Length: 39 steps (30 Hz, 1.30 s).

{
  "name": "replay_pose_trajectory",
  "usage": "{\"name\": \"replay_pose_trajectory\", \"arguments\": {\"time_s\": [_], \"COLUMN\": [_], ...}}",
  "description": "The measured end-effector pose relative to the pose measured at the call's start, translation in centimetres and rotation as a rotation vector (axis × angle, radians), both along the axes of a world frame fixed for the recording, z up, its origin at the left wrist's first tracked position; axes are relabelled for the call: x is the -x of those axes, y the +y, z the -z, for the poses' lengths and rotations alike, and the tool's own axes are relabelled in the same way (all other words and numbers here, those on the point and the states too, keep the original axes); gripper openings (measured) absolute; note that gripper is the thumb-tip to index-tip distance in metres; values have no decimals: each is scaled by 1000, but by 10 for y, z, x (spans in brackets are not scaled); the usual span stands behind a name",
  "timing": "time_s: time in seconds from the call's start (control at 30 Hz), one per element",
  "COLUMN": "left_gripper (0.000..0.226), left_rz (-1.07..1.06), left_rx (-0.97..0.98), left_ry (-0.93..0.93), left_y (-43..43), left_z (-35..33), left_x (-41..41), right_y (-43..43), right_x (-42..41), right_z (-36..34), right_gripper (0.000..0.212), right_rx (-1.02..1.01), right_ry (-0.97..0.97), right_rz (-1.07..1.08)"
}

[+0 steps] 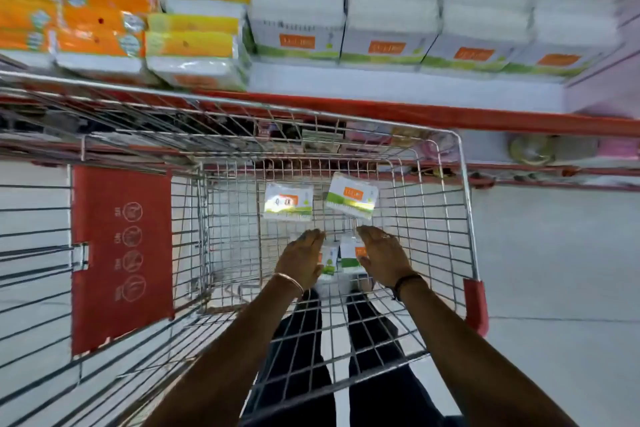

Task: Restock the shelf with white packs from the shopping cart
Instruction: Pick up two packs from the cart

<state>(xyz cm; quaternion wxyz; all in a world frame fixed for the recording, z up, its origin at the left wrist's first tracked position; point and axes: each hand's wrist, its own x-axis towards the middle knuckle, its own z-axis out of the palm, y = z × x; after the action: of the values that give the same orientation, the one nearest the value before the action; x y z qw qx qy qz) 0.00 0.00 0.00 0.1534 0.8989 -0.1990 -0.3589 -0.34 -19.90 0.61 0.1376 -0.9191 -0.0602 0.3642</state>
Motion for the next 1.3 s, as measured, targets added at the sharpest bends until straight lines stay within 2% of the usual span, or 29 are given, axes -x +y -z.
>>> {"name": "replay_pose_trajectory", "arguments": {"time_s": [0.13,0.27,0.37,0.43,0.57,0.7,0.8,0.87,1.0,1.17,1.3], "left_gripper": [79,74,72,70,45,65,61,56,55,57,58], "left_rz": [66,80,14,-22,-80,-62,-13,-17,-69,-161,-207], "left_rx": [-171,-217,-178,-146,-122,-88,-113,-124,-126,-88,-59], "left_ry": [-26,-59,-42,-6,25,65,121,140,57,-61,-172], "left_y": [-1,-3,-4,-2,5,7,10,12,17,23,21], "left_z": [25,38,41,37,29,26,18,8,-23,-77,-121], "left_x": [6,6,1,0,6,9,7,6,2,-16,-32], "right_y": [0,5,5,7,8,10,10,8,6,2,-2], "right_x": [5,6,3,3,7,4,3,5,2,-14,-34], "right_z": [22,33,36,32,32,32,27,19,-11,-67,-114], "right_gripper": [72,63,54,46,58,55,54,56,60,56,60], "right_rx": [60,59,95,81,123,157,167,138,43,-14,-44], "right_ry": [12,-81,-170,-123,-57,-22,43,61,74,-44,-124], "right_rz": [-49,-41,-49,-52,-76,-109,-111,-97,-16,93,134]}}
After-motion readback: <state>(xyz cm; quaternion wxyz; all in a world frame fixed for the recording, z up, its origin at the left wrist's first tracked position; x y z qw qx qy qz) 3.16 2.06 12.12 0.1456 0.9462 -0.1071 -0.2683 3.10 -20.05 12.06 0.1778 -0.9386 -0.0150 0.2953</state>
